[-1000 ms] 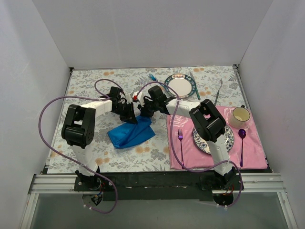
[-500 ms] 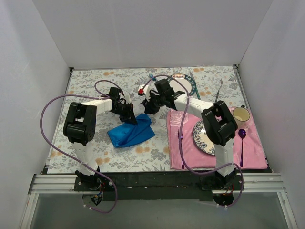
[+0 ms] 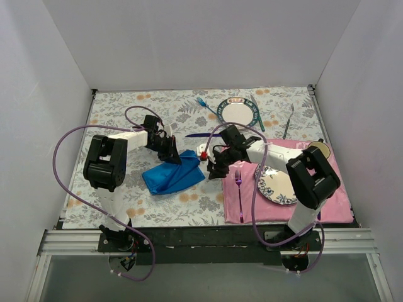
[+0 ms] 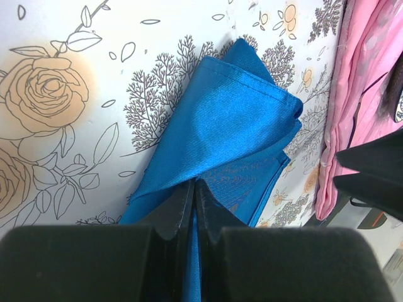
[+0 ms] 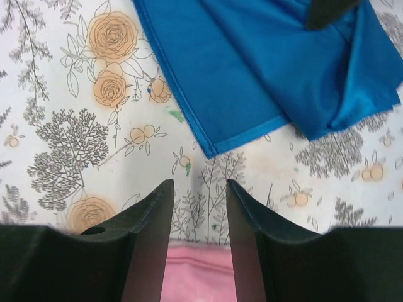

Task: Fold the napkin into a case and place the utensils inside

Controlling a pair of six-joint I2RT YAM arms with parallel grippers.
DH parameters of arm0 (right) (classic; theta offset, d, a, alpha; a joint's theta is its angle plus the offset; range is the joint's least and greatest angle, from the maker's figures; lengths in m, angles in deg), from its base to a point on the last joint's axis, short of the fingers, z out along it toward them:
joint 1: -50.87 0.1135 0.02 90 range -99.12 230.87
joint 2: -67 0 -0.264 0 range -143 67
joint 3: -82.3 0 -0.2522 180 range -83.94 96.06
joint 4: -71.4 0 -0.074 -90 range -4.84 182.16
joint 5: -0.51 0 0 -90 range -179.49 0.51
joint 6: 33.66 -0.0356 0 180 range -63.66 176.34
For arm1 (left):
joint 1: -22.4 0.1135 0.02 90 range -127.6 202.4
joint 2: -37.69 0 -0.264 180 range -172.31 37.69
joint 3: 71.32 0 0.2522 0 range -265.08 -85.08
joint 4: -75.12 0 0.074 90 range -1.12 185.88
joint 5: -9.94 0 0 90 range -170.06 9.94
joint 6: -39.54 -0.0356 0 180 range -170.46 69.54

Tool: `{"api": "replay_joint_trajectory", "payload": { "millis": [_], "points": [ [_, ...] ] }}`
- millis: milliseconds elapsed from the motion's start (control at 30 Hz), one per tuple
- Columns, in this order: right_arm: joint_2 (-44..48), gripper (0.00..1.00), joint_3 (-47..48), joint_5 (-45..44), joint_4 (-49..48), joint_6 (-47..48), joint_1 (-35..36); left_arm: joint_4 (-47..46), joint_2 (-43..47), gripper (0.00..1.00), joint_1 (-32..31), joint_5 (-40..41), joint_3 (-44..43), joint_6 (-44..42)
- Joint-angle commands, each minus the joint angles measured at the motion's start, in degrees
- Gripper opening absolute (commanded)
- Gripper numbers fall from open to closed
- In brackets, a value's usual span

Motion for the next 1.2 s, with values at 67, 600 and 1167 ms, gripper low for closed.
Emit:
{"api": "replay_joint_trajectory", "payload": {
  "millis": [67, 600, 1167],
  "points": [
    [-3.78, 0.47, 0.14, 1.43, -2.62, 14.13, 2.76, -0.3, -0.27, 0.0, 0.42, 3.0, 1.46, -1.64],
    [-8.88, 0.28, -0.92, -7.88, -7.71, 21.52, 6.27, -0.92, -0.18, 0.0, 0.34, 3.09, 1.9, -1.99],
    [-5.72, 0.01, 4.0, -9.3, -17.38, 8.17, 6.45, -0.83, -0.71, 0.0, 0.34, 2.82, 1.11, -2.25]
  ]
}}
